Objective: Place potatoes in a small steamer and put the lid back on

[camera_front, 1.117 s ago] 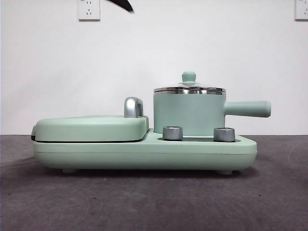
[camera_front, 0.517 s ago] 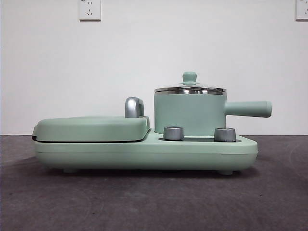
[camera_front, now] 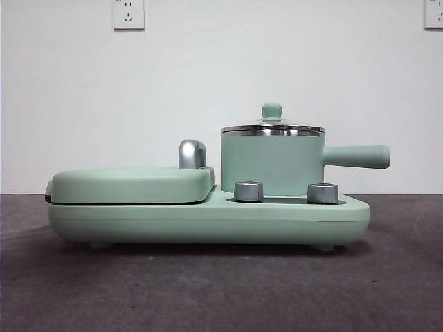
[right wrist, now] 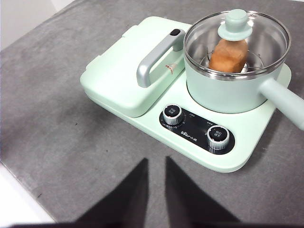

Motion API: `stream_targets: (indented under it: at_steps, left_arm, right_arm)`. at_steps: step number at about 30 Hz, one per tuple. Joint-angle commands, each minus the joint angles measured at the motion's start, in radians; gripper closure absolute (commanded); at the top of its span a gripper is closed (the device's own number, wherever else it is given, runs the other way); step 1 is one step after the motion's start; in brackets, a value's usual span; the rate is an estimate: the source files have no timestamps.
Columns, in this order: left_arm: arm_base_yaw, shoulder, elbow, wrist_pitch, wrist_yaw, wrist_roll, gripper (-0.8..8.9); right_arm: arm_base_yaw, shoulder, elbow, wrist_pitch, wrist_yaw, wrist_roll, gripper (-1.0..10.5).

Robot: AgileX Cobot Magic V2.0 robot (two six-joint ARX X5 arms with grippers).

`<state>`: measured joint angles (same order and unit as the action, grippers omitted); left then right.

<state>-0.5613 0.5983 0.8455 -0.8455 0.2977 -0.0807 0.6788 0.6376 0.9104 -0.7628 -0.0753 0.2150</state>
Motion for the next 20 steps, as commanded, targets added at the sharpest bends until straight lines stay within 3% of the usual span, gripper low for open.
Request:
stream_targets:
  at_steps: [1, 14, 18, 20]
  left_arm:
    - [-0.006, 0.005, 0.006, -0.034, -0.004, -0.037, 8.07]
    - [-0.006, 0.003, 0.006, -0.045, -0.003, -0.037, 8.07]
    - [0.081, -0.075, -0.032, 0.008, -0.005, -0.031, 8.07]
    - [0.178, -0.124, -0.068, 0.044, -0.005, 0.071, 8.07]
  right_arm:
    - [0.007, 0.007, 0.006, 0.015, -0.002, -0.007, 9.3]
    - [0.007, 0.006, 0.006, 0.016, -0.002, -0.007, 9.3]
    - [0.007, 0.006, 0.006, 0.021, -0.002, -0.007, 9.3]
    - [0.007, 0.006, 0.006, 0.022, -0.002, -0.007, 9.3]
